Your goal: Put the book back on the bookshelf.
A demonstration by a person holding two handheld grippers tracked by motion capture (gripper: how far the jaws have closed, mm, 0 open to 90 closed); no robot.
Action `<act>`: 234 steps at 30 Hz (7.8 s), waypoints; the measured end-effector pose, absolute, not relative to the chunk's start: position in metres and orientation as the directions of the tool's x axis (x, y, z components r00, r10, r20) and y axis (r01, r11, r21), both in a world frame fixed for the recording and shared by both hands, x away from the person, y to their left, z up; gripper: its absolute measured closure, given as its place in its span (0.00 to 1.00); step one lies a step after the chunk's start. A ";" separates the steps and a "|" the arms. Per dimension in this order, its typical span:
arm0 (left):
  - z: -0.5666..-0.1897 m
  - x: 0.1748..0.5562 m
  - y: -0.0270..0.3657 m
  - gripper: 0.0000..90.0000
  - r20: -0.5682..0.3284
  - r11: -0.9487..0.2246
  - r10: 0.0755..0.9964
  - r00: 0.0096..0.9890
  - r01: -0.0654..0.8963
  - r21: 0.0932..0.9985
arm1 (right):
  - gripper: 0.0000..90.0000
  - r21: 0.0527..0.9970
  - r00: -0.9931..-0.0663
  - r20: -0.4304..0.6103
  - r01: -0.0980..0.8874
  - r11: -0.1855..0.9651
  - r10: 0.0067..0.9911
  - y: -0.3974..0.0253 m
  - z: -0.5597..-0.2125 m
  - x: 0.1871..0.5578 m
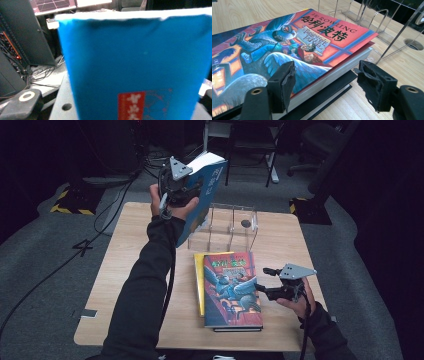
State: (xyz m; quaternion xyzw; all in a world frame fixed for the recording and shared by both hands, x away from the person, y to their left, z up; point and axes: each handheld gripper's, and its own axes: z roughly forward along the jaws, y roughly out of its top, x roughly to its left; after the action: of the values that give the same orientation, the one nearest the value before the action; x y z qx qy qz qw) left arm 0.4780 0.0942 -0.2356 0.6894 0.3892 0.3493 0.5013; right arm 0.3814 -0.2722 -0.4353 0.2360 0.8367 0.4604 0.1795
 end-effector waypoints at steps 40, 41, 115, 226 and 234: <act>-0.359 0.537 0.063 0.67 0.039 -0.117 0.927 0.373 0.190 0.975 | 0.35 0.854 -0.842 -0.088 0.212 0.475 0.533 -0.270 -0.439 0.381; -0.361 0.535 0.065 0.67 0.032 -0.105 0.929 0.369 0.181 0.978 | 0.35 0.855 -0.841 -0.089 0.210 0.473 0.534 -0.270 -0.439 0.381; -0.349 0.544 0.063 0.67 0.050 -0.133 0.939 0.340 0.224 0.965 | 0.36 0.839 -0.855 -0.086 0.214 0.500 0.511 -0.271 -0.440 0.379; -0.486 0.347 0.142 0.34 0.074 -0.580 0.620 0.781 0.392 0.714 | 0.26 0.762 -0.868 0.084 0.372 0.530 0.489 -0.259 -0.442 0.376; -0.494 0.334 0.143 0.29 0.025 -0.585 0.588 0.808 0.404 0.703 | 0.20 0.731 -0.867 0.176 0.432 0.528 0.466 -0.258 -0.445 0.382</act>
State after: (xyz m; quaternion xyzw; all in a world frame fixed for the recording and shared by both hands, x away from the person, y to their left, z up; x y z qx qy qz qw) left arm 0.3341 0.1425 -0.4945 0.8809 0.2817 0.1285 0.3579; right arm 0.3816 -0.2580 -0.4455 0.2570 0.8740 0.4120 0.0205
